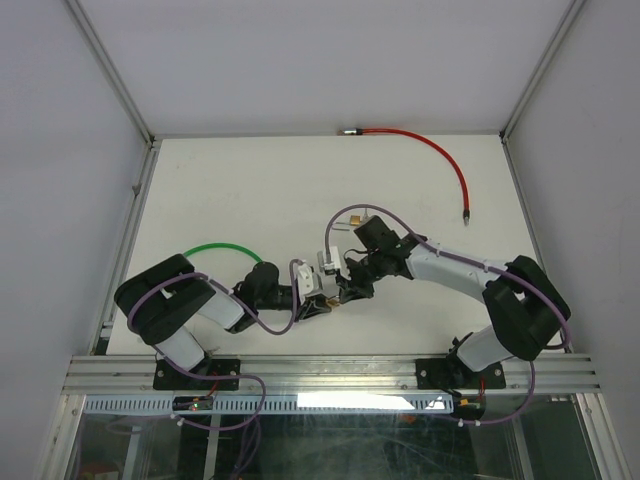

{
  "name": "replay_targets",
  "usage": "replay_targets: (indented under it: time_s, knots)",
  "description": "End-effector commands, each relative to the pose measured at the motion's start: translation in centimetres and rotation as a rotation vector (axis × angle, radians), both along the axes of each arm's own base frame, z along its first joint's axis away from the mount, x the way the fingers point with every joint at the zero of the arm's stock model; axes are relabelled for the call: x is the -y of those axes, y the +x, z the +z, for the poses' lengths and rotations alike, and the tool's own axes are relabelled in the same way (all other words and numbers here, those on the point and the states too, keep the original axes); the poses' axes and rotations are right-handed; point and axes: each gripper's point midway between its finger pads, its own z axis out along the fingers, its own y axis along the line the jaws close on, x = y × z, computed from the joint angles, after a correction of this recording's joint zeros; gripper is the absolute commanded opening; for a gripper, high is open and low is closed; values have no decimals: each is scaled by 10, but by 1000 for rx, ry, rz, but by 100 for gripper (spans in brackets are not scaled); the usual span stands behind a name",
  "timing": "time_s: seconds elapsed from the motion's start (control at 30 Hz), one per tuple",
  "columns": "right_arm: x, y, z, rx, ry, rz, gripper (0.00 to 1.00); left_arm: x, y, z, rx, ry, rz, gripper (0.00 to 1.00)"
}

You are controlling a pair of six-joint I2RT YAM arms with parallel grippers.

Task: Lock with the key
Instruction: Lock the lock.

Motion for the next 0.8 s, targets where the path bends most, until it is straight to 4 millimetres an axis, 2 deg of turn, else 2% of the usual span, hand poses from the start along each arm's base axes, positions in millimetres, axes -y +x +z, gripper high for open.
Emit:
replay_targets:
  time_s: [0.0, 0.77]
  knots:
    - [-27, -32, -2, -108, 47, 66, 0, 8, 11, 20, 111, -61, 12, 0]
    - [-42, -61, -28, -164, 30, 99, 0, 1, 14, 23, 120, -96, 34, 0]
